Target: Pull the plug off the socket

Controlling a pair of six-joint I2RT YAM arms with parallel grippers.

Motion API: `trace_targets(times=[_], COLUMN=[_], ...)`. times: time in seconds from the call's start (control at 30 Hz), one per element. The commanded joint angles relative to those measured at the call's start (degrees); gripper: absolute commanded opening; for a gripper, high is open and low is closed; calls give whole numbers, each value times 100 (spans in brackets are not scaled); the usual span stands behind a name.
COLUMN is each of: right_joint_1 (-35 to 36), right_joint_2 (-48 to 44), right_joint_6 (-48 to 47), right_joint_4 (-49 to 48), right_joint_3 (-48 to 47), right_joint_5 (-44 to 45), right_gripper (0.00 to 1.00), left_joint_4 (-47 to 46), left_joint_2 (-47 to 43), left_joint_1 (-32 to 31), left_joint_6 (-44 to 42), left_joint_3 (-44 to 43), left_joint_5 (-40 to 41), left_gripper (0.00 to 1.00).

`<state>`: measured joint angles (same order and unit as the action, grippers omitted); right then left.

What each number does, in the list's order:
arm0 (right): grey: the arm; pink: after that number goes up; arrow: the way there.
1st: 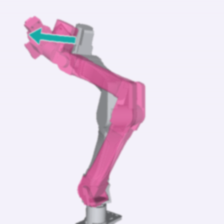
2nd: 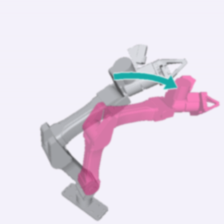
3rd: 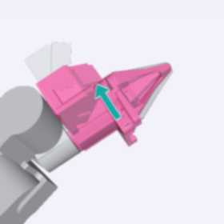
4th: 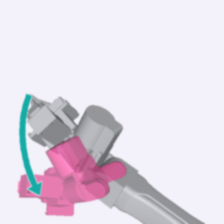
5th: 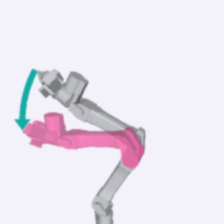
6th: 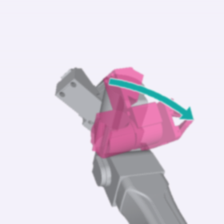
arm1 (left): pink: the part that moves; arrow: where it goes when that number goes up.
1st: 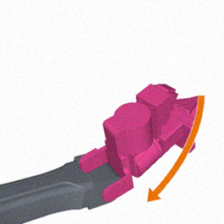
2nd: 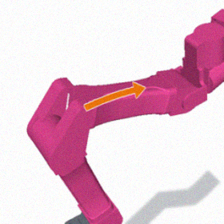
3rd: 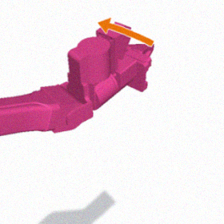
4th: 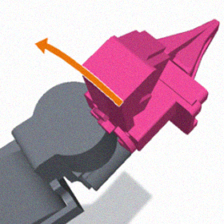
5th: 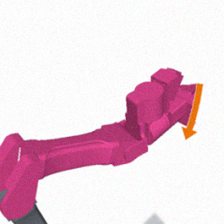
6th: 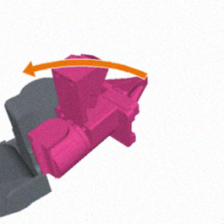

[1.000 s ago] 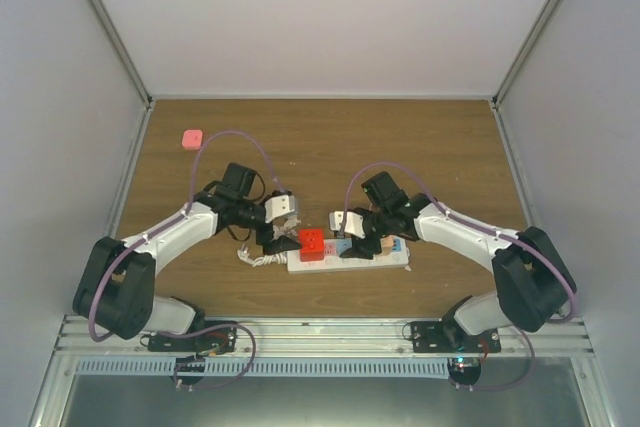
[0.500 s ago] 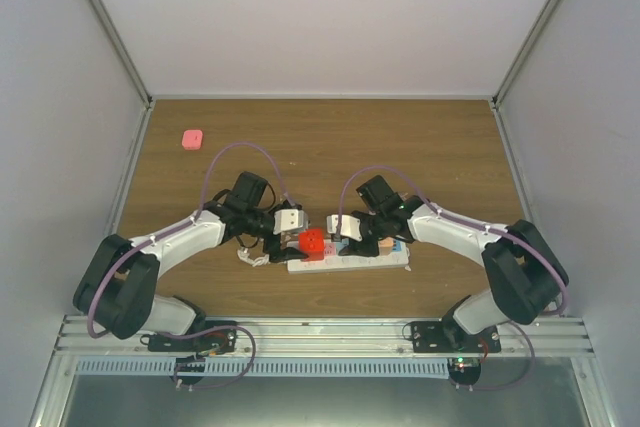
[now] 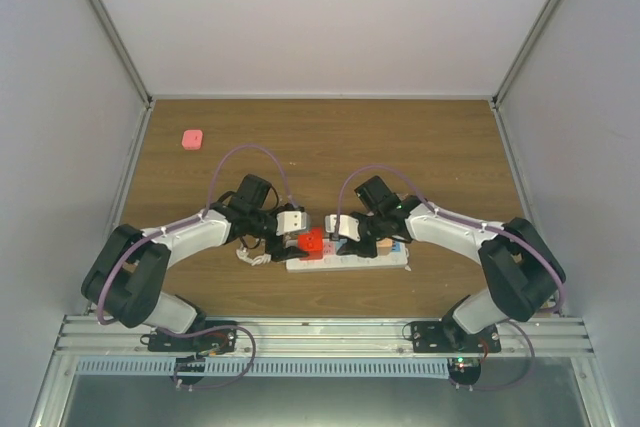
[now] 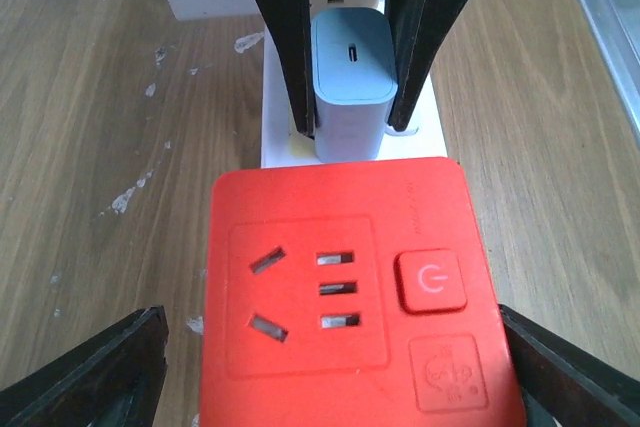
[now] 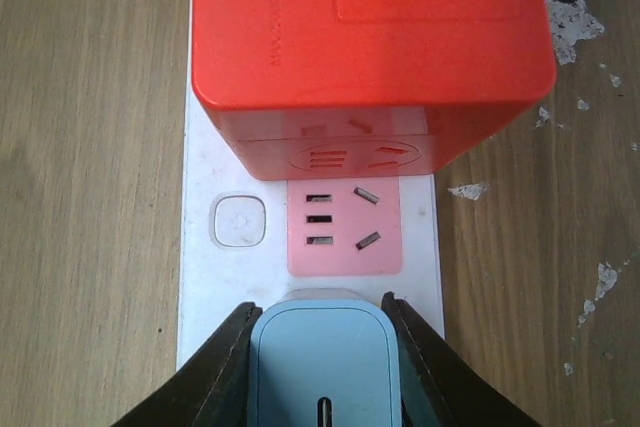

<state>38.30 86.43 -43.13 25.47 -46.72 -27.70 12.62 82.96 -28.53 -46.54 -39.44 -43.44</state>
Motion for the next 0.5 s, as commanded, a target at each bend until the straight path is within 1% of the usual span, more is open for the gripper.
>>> trace_targets(times=[0.0,0.13,0.4,0.47], right_joint_1=[125,185,259,267], right_joint_2=[316,389,545,573], right_joint_6=[169,252,196,184], right_joint_4=[-396,-421,-368,-387], right_joint_3=[-51,-121,-100,-86], right_joint_5=[348,420,467,489], right_gripper=[20,16,13,13], left_joint_4=[-453,-492,-491,-489], left_joint_2=[69,140,-34,-96], left_joint_1=[-38,-38,-39,-22], left_joint_6=[-13,38,74,129], left_joint_3=[111,94,111,80], left_joint_5=[77,55,5,-13], left_gripper=[84,79,52,48])
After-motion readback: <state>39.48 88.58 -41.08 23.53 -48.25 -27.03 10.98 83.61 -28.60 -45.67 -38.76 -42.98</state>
